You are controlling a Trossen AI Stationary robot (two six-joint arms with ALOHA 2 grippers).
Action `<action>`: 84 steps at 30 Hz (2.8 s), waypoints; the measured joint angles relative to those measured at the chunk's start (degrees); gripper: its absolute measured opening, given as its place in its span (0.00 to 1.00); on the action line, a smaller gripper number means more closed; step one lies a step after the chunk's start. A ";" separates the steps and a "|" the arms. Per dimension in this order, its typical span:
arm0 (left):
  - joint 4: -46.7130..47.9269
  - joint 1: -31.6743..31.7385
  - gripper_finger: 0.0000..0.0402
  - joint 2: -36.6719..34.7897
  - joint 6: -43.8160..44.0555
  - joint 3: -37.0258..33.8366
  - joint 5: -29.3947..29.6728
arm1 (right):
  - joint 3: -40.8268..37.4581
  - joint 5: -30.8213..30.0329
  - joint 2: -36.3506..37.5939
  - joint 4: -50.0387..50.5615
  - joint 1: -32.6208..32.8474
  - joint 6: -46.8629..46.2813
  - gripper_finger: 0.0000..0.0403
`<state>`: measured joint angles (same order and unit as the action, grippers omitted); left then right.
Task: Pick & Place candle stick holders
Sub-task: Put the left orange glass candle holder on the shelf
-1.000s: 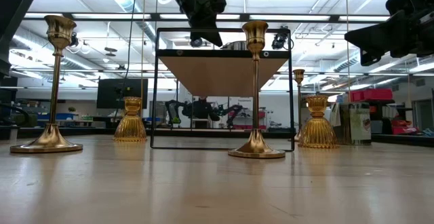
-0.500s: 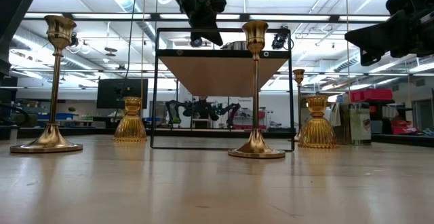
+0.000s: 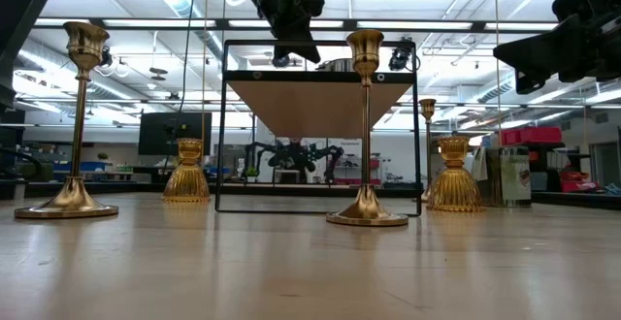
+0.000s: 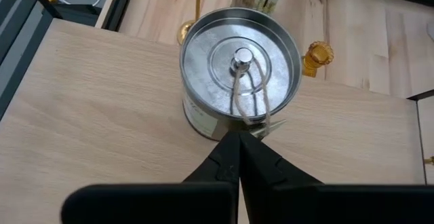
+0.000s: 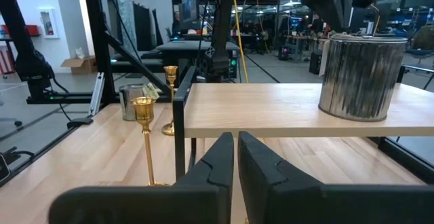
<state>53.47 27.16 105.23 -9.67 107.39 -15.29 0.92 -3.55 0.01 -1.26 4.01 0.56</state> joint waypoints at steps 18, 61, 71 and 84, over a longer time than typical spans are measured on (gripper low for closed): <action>0.00 -0.02 0.01 0.00 -0.63 -0.02 0.00 | 0.01 -0.02 0.00 0.00 0.00 0.00 0.07; 8.07 1.03 0.01 -6.97 -5.13 -0.04 4.53 | -0.01 0.07 0.00 0.00 0.02 0.00 0.07; 9.97 1.03 0.01 -6.88 -5.11 -0.04 4.52 | 0.00 0.00 0.00 0.00 0.02 0.01 0.07; 11.53 1.01 0.01 -6.87 -5.11 -0.04 4.51 | -0.01 -0.02 0.00 0.00 0.00 0.00 0.07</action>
<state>65.00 28.16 98.36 -14.79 107.35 -10.78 0.91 -3.57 0.01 -1.26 4.01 0.56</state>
